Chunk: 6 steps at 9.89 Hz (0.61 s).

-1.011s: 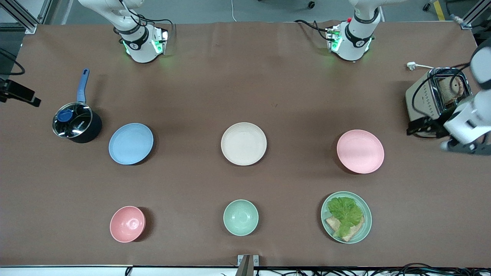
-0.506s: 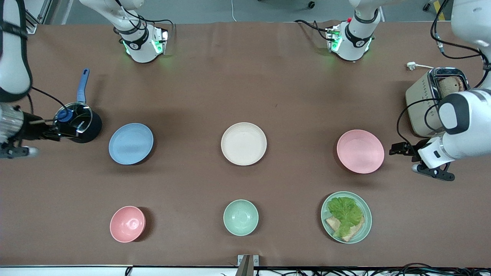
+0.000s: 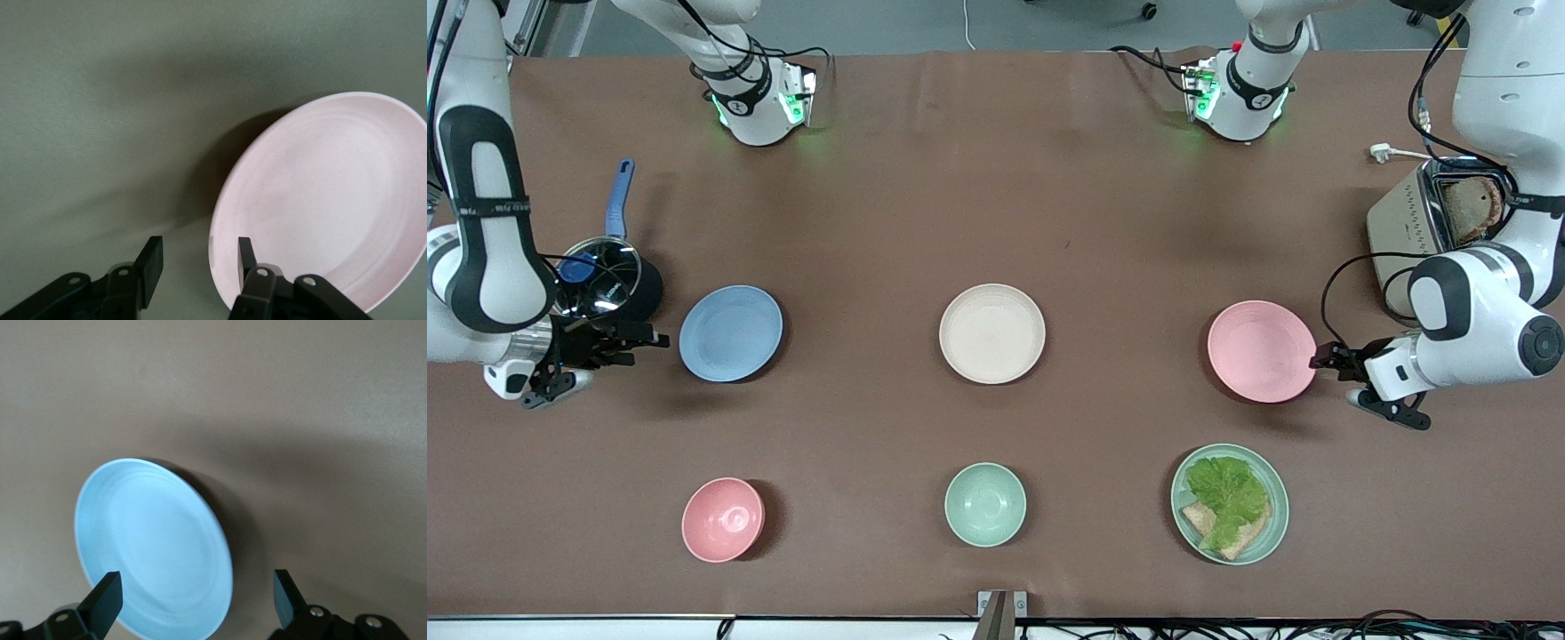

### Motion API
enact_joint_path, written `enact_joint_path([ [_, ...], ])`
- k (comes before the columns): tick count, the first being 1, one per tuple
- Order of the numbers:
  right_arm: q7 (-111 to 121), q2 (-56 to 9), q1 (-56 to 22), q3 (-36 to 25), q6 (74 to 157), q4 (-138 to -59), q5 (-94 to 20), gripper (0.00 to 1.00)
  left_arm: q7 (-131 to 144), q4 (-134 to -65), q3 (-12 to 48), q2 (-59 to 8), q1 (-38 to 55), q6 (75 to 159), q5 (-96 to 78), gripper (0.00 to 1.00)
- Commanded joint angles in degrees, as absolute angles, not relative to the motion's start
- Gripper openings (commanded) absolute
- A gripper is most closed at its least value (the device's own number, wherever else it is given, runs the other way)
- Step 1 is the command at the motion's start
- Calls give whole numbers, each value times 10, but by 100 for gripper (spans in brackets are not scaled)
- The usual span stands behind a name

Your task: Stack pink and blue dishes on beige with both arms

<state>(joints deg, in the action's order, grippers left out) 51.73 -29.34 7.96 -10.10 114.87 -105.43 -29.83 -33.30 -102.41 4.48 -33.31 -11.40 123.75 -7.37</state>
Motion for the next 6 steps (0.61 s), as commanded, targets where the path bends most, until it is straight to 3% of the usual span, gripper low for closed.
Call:
enact_joint_path([
  [1, 556, -285, 82, -97, 1213, -1113, -325, 100, -346, -1022, 47, -361, -115, 1252, -83, 45],
  [3, 557, -301, 76, -97, 1241, -1121, -341, 90, -346, -1022, 47, -366, -114, 1253, -83, 38],
  [4, 557, -308, 74, -97, 1239, -1121, -358, 78, -346, -1022, 51, -369, -114, 1253, -83, 29],
  [6, 557, -308, 71, -97, 1236, -1133, -359, 65, -347, -1021, 52, -372, -115, 1253, -88, 16],
])
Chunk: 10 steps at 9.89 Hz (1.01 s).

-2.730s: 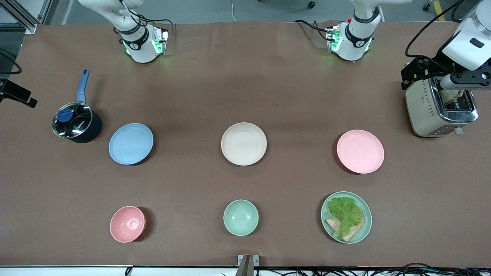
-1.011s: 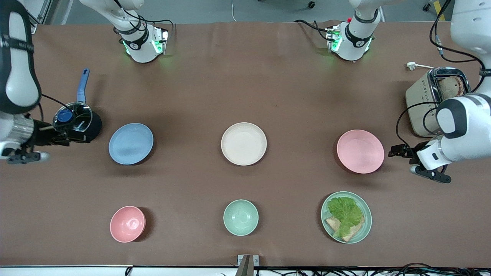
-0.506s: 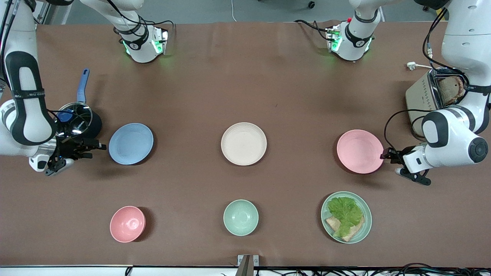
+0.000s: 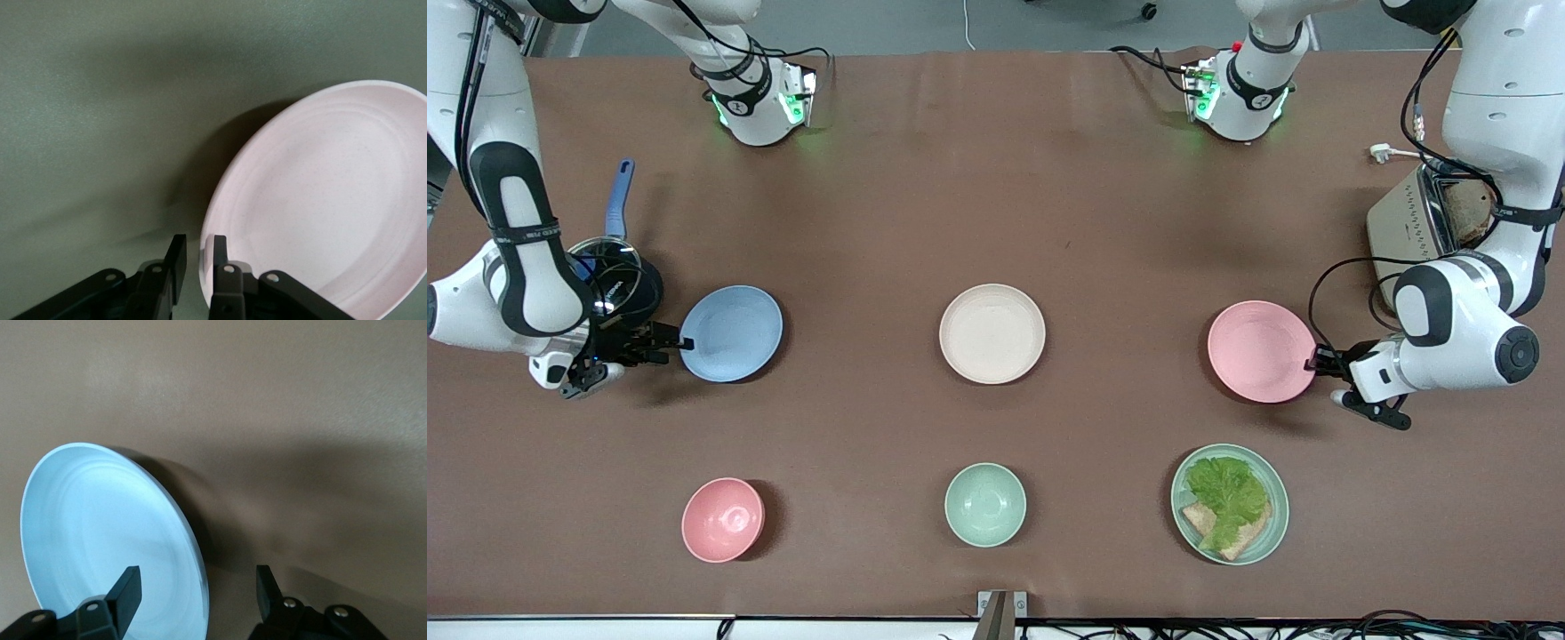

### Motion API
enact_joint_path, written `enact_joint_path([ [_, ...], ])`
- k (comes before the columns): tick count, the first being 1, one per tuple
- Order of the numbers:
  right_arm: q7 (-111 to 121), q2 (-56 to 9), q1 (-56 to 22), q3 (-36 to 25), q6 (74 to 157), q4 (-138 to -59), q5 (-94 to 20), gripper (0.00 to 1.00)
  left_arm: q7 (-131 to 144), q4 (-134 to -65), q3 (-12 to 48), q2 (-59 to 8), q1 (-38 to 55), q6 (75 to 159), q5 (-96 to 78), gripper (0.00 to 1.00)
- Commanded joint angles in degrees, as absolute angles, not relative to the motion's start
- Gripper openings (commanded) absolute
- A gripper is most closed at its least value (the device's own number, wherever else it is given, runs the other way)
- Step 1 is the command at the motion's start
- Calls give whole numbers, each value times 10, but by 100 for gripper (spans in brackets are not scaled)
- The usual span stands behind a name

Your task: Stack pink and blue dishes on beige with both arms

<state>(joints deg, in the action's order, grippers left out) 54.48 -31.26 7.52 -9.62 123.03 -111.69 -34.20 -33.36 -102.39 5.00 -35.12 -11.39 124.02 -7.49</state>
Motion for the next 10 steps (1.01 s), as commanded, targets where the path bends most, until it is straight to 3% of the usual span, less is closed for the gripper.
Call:
enact_joint_path([
  [1, 557, -308, 70, -97, 1236, -1136, -359, 60, -348, -1020, 52, -368, -115, 1252, -88, 6],
  [4, 558, -308, 70, -97, 1241, -1146, -360, 49, -344, -1000, 92, -311, -119, 1183, -91, 0],
  [6, 558, -308, 70, -96, 1240, -1149, -360, 34, -241, -991, 150, -268, -112, 1117, -90, 0],
  [9, 568, -307, 71, -97, 1231, -1150, -367, 1, -41, -997, 241, -263, -86, 1124, -83, 1],
  [10, 562, -307, 73, -98, 1210, -1131, -366, 0, 27, -997, 243, -265, -48, 1137, -83, 1],
])
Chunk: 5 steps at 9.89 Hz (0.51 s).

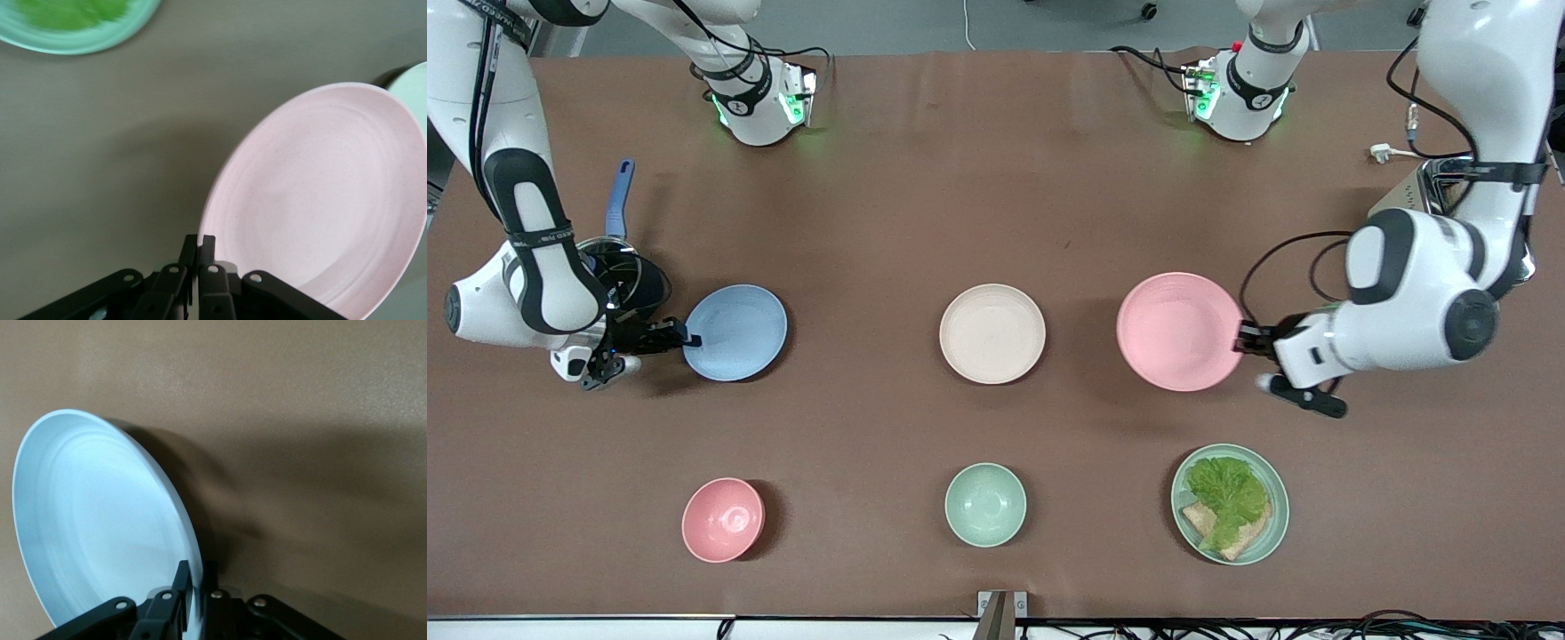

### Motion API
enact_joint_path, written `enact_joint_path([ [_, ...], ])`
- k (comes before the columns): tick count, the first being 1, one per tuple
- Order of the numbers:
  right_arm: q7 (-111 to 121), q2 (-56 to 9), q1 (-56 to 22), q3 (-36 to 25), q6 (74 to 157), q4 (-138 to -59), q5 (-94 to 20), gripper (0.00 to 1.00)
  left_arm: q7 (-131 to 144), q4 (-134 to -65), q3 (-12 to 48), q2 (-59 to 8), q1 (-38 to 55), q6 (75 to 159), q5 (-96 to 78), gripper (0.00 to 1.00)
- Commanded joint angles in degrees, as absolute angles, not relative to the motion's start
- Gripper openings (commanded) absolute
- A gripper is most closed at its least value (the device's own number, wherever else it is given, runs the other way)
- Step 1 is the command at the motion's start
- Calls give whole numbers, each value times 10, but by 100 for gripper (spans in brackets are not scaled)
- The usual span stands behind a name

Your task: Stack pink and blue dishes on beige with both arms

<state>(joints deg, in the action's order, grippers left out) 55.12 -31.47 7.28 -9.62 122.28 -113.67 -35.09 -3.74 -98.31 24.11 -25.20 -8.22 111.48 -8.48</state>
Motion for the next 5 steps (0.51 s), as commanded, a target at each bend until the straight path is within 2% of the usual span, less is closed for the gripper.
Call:
enact_joint_path([
  [1, 549, -307, 76, -102, 1181, -1113, -366, 0, 85, -998, 243, -269, -12, 1161, -83, 1],
  [2, 512, -302, 69, -124, 1143, -1084, -358, 0, 146, -999, 241, -279, 25, 1186, -82, 1],
  [4, 433, -302, 69, -154, 1002, -974, -318, 0, 252, -1002, 241, -305, 81, 1236, -38, 0],
  [5, 385, -301, 67, -156, 961, -928, -306, 1, 291, -1002, 241, -319, 103, 1257, -16, 0],
])
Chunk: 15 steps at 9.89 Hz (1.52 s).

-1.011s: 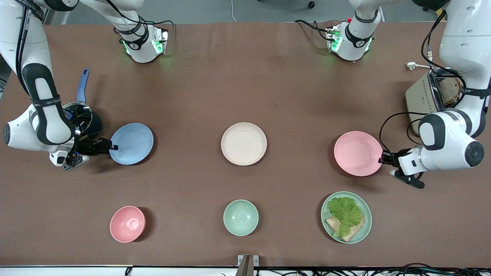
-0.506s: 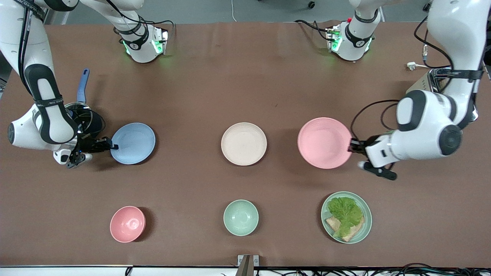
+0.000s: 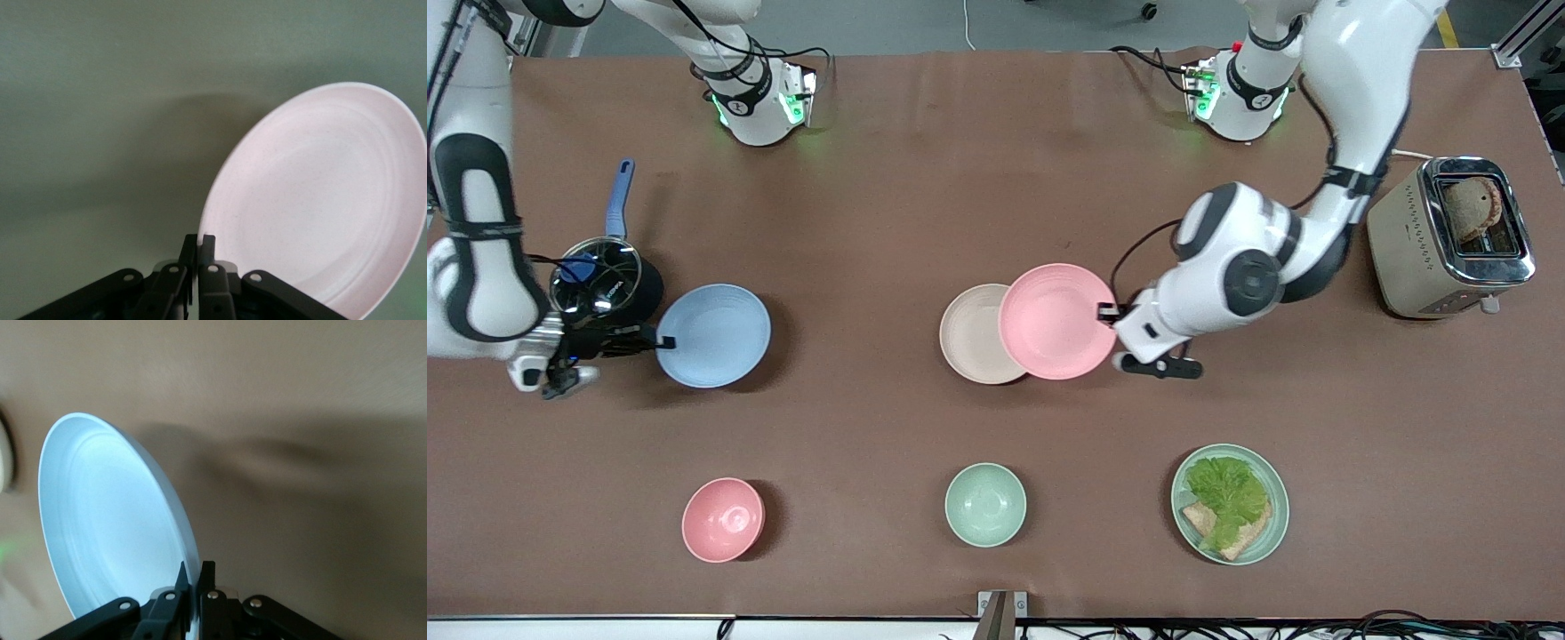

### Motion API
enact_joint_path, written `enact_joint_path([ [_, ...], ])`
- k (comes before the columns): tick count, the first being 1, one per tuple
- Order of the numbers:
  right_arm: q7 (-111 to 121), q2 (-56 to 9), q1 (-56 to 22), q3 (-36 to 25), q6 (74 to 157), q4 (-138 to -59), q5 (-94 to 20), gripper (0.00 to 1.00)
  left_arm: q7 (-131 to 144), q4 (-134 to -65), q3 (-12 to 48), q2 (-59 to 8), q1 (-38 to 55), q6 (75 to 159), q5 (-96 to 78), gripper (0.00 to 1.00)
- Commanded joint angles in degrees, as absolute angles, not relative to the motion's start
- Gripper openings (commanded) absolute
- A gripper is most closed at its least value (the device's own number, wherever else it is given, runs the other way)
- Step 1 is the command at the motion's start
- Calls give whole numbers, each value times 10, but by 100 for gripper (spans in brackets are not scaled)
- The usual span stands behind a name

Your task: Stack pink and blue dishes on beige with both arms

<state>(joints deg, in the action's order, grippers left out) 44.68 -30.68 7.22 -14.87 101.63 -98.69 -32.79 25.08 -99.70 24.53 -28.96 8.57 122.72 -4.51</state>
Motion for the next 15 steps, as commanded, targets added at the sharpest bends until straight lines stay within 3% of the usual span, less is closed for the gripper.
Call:
enact_joint_path([
  [1, 339, -300, 63, -156, 936, -897, -303, 0, 311, -1001, 241, -333, 122, 1280, 1, 0],
  [4, 232, -273, 32, -138, 936, -889, -304, 1, 357, -999, 239, -370, 152, 1323, 35, 0],
  [8, 57, -246, 22, -15, 1016, -906, -297, 1, 428, -977, 239, -403, 173, 1333, 103, 3],
  [9, 25, -242, 13, 10, 1053, -928, -285, 1, 432, -971, 238, -405, 176, 1333, 103, 35],
  [10, 8, -227, 12, 41, 1101, -964, -285, 1, 433, -971, 237, -401, 172, 1332, 103, 73],
  [11, 2, -219, 13, 67, 1142, -999, -285, 1, 432, -969, 236, -392, 165, 1328, 104, 100],
  [15, -63, -214, 12, 181, 1218, -1068, -289, 1, 426, -946, 237, -297, 108, 1225, 154, 100],
])
